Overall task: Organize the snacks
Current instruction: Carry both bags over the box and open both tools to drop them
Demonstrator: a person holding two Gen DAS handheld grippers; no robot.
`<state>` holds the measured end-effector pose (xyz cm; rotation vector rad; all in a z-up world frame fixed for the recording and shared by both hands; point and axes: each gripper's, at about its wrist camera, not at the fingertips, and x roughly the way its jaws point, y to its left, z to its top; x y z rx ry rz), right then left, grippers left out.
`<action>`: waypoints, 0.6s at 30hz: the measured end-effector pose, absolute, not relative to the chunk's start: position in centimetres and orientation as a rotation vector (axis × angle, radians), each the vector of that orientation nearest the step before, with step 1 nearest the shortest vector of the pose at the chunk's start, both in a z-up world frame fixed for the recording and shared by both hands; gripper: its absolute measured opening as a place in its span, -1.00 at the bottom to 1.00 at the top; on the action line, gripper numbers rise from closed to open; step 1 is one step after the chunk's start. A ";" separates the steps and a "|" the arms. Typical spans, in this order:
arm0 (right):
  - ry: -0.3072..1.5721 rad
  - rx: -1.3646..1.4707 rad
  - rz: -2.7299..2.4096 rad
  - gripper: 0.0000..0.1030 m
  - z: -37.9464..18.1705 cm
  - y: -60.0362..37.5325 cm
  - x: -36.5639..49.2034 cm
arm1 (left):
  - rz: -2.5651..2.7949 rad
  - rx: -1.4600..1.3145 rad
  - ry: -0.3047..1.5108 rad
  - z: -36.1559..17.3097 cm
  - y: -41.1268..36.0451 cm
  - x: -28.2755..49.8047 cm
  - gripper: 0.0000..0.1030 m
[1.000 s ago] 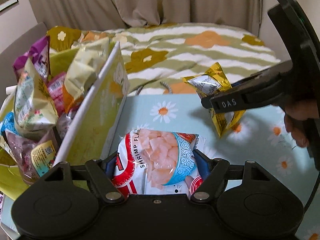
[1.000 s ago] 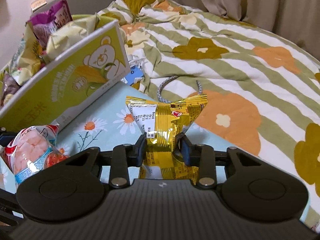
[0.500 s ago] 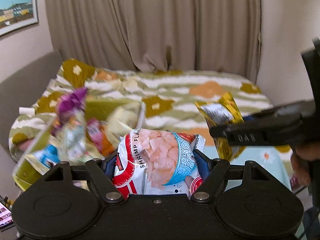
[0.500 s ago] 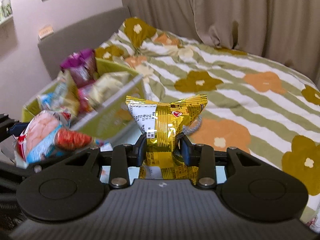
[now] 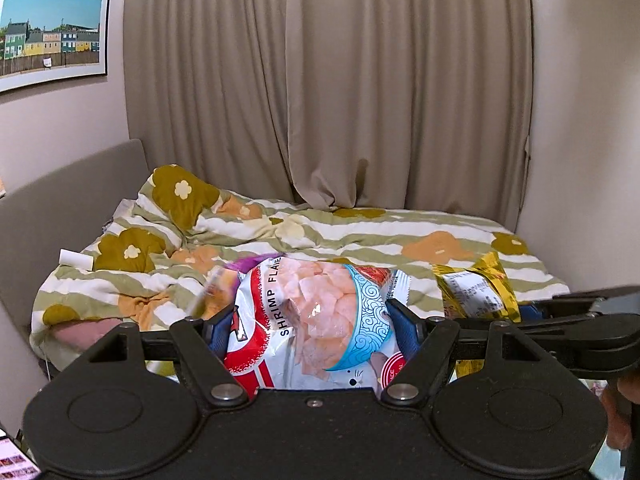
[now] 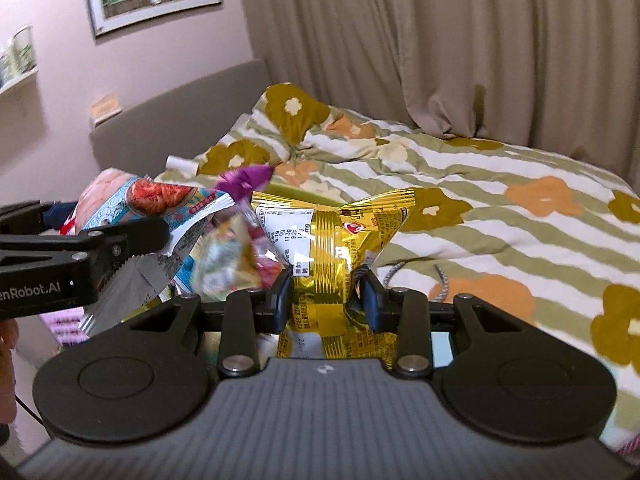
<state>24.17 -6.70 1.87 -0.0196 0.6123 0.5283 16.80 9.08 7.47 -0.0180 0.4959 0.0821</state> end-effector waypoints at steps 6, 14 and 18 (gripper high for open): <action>0.611 0.036 0.464 -0.01 2.3 -0.7 22.8 | 0.028 -0.038 0.515 6.6 15.3 17.9 0.53; 0.655 0.088 0.337 -0.01 0.7 4.6 22.2 | -0.073 -0.058 0.582 3.6 19.4 21.2 0.57; 0.692 0.102 0.290 -0.01 -0.2 5.4 22.0 | -0.096 -0.085 0.612 2.0 19.8 21.4 1.00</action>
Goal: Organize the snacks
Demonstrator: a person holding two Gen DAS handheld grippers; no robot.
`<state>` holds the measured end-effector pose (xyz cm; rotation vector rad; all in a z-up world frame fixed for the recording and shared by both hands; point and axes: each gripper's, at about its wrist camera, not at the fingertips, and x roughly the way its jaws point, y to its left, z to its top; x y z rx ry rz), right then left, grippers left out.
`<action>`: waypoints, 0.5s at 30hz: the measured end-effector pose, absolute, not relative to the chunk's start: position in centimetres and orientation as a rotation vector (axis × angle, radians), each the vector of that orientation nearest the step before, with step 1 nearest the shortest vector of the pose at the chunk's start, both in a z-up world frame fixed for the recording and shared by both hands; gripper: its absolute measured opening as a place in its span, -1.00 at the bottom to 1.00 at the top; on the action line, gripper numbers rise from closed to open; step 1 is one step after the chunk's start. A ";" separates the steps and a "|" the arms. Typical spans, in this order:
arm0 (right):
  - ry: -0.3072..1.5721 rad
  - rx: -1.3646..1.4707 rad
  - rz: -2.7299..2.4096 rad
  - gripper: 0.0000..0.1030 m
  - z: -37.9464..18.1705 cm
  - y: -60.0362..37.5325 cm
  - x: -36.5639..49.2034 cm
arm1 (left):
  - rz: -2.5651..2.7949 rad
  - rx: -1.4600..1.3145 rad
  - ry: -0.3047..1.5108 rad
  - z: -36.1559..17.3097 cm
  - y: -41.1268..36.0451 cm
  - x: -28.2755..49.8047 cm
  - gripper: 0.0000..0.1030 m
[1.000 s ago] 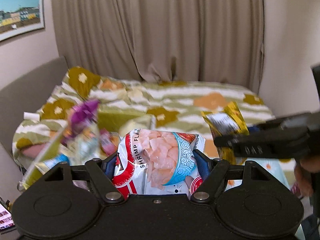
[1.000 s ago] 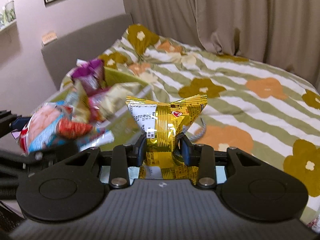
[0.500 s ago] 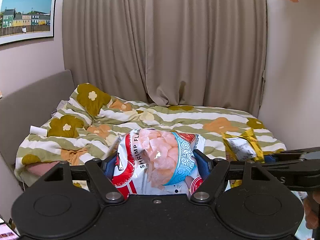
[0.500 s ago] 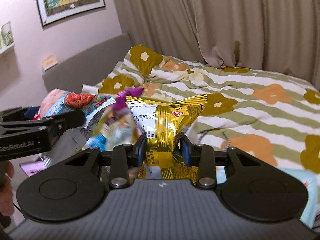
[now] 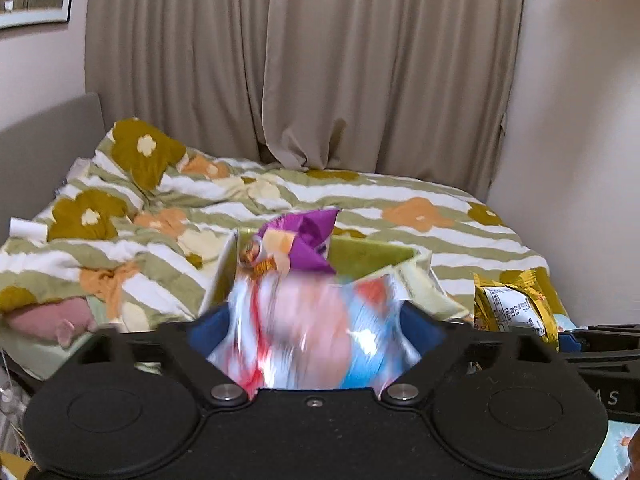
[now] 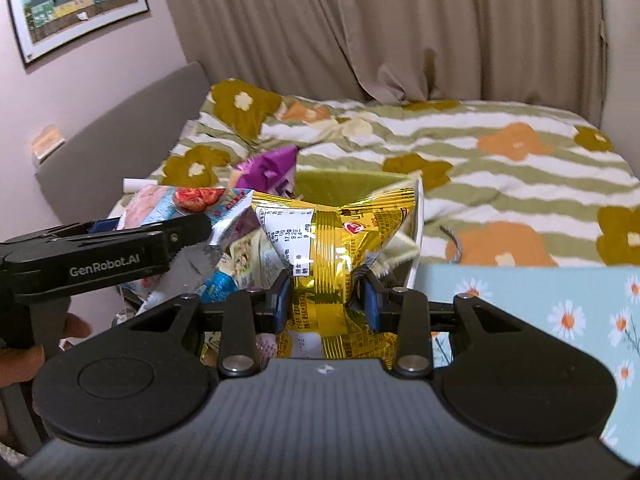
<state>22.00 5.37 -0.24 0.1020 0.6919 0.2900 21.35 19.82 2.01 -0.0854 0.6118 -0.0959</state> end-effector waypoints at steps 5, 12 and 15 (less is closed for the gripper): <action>0.727 0.095 0.278 -0.01 -1.5 5.3 22.3 | -0.102 -0.096 0.658 0.2 20.2 21.0 1.00; 0.734 0.097 0.290 -0.01 -1.8 5.6 22.3 | -0.095 -0.090 0.654 0.3 20.8 19.9 1.00; 0.730 0.093 0.302 -0.01 -1.3 5.8 22.5 | -0.094 -0.095 0.632 1.1 21.3 19.5 1.00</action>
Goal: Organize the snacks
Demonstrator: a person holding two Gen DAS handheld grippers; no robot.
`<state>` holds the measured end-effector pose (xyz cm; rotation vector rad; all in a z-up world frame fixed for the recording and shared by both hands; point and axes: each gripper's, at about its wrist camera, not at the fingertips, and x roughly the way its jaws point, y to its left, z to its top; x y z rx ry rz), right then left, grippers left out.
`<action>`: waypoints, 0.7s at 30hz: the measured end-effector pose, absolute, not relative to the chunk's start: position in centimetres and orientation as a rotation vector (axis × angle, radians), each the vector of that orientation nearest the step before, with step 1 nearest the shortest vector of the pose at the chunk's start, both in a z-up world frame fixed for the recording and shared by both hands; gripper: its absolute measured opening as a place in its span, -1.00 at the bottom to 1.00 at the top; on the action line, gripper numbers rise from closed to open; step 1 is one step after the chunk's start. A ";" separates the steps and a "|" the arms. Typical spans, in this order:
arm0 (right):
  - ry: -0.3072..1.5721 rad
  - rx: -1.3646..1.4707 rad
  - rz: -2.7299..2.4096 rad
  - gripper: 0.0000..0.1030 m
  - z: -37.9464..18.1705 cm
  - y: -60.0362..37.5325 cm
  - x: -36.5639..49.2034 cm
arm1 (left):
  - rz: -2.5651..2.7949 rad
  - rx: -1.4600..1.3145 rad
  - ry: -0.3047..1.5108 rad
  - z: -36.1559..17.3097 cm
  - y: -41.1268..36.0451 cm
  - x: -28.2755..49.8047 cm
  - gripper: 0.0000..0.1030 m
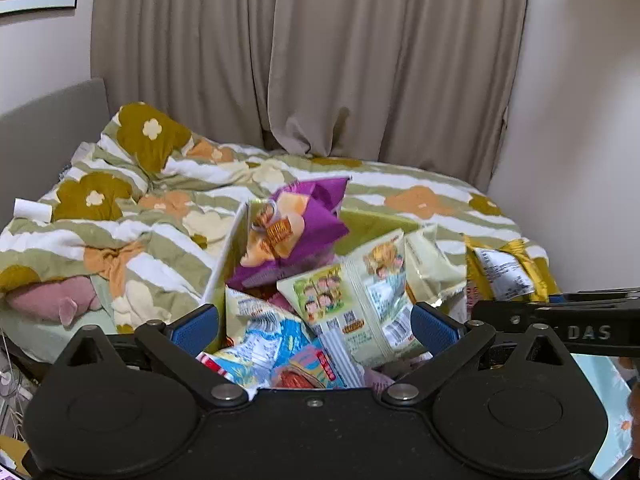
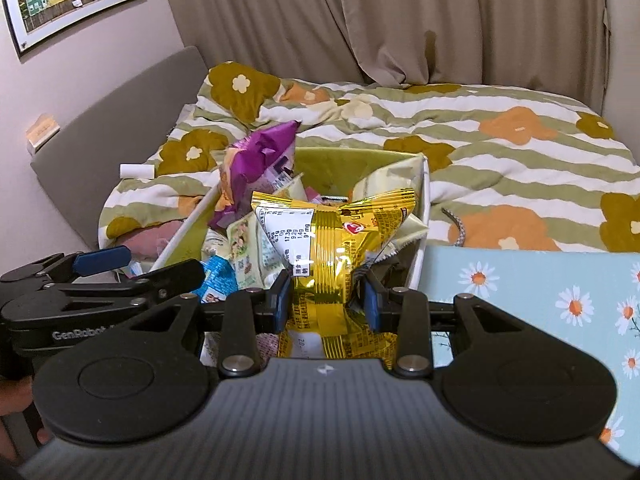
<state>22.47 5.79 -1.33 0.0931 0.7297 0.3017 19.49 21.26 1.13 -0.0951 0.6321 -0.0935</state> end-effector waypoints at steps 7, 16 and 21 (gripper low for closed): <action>0.718 0.116 0.277 0.97 -1.5 7.0 23.0 | -0.090 -0.054 0.608 1.9 22.3 18.7 1.00; 0.723 0.161 0.219 1.00 -2.3 6.8 21.9 | -0.104 -0.073 0.625 1.9 23.3 17.9 1.00; 0.675 0.161 0.220 1.00 -0.3 6.1 20.5 | -0.091 -0.064 0.587 4.0 22.7 16.5 1.00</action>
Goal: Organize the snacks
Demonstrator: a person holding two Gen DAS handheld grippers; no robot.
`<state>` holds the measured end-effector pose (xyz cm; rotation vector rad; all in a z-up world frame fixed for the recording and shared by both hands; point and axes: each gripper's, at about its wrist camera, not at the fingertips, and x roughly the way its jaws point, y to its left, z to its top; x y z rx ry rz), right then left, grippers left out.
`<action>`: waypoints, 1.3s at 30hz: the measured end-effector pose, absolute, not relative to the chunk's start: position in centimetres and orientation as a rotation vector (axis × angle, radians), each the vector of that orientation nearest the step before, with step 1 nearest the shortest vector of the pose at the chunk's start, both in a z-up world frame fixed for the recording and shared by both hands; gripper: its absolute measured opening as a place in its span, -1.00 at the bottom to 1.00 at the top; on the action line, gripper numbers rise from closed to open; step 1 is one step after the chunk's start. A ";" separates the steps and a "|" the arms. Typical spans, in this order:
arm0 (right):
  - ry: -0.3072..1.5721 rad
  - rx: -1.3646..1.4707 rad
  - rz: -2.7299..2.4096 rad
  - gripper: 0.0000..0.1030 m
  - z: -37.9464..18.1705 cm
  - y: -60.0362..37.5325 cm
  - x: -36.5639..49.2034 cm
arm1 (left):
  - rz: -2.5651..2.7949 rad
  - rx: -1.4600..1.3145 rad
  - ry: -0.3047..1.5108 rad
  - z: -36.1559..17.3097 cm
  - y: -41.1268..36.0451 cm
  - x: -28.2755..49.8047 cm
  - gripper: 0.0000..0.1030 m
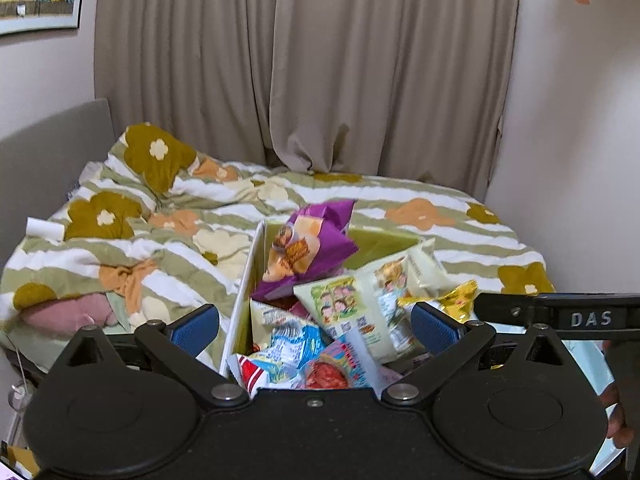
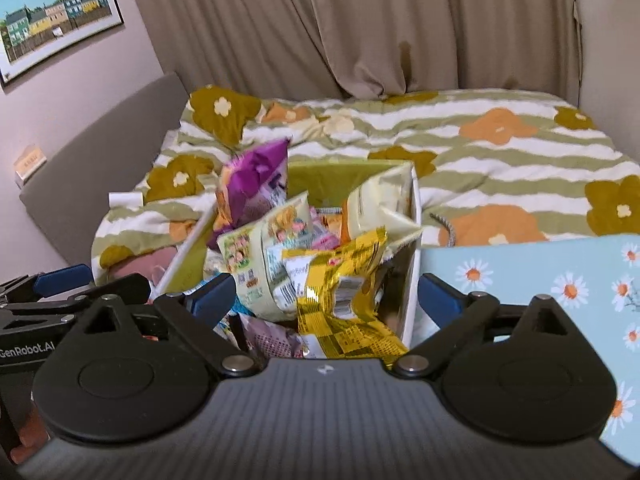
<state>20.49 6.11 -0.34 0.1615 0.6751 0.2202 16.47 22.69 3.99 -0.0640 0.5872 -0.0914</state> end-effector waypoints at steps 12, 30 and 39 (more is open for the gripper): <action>0.567 0.058 0.080 1.00 5.4 1.4 12.3 | -0.049 0.028 0.542 7.7 17.4 10.6 1.00; 0.604 0.008 -0.069 1.00 3.5 -2.2 3.7 | -0.067 0.066 0.560 6.4 14.1 5.1 1.00; 0.596 -0.001 -0.075 1.00 3.4 -2.3 3.2 | -0.074 0.086 0.543 6.7 13.8 4.5 1.00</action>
